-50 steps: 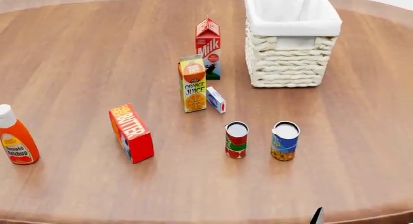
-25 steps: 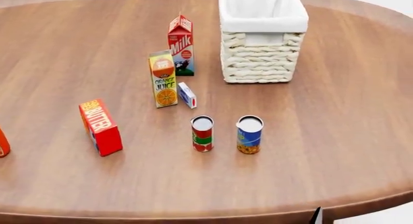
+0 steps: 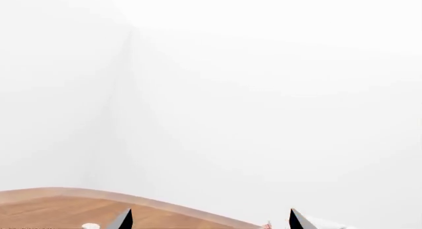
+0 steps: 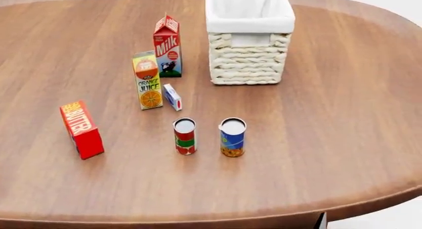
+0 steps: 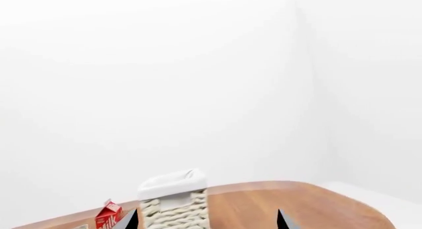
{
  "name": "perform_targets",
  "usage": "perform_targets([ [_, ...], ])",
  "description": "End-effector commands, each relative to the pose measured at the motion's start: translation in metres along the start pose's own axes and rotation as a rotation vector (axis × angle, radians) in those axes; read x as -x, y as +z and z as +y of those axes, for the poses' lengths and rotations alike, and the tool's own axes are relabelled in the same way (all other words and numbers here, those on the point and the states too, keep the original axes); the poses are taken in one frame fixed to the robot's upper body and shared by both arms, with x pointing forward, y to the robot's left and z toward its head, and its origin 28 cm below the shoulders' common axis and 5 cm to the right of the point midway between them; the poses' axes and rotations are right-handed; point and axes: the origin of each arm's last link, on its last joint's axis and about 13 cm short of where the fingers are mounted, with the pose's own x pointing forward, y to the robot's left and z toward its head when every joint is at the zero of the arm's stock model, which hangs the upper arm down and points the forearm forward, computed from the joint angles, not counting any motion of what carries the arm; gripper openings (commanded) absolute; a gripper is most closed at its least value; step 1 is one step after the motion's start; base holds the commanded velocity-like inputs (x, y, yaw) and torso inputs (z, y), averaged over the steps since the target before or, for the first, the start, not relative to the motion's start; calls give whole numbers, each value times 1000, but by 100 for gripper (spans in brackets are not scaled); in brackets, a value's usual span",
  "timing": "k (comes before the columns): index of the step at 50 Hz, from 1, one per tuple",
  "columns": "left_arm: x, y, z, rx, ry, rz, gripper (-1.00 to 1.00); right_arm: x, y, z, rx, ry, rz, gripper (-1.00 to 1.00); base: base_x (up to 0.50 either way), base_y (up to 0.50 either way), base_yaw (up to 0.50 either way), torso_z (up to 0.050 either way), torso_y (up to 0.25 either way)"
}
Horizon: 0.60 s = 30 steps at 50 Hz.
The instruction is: Pick up the alphabet soup, and put it in the basket.
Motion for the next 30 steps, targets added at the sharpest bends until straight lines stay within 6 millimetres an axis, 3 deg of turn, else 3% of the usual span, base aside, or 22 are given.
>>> perform_targets([
  [1, 0, -1, -2, -2, -7, 2, 100, 2, 0, 4, 7, 30, -16, 100, 0, 0, 0, 0, 0],
  [15, 0, 0, -1, -1, -6, 0, 100, 4, 0, 6, 26, 44, -21, 100, 0, -24, 0, 0, 0],
  [30, 0, 0, -2, -1, -5, -1, 100, 4, 0, 6, 26, 49, -22, 100, 0, -197, 0, 0, 0],
])
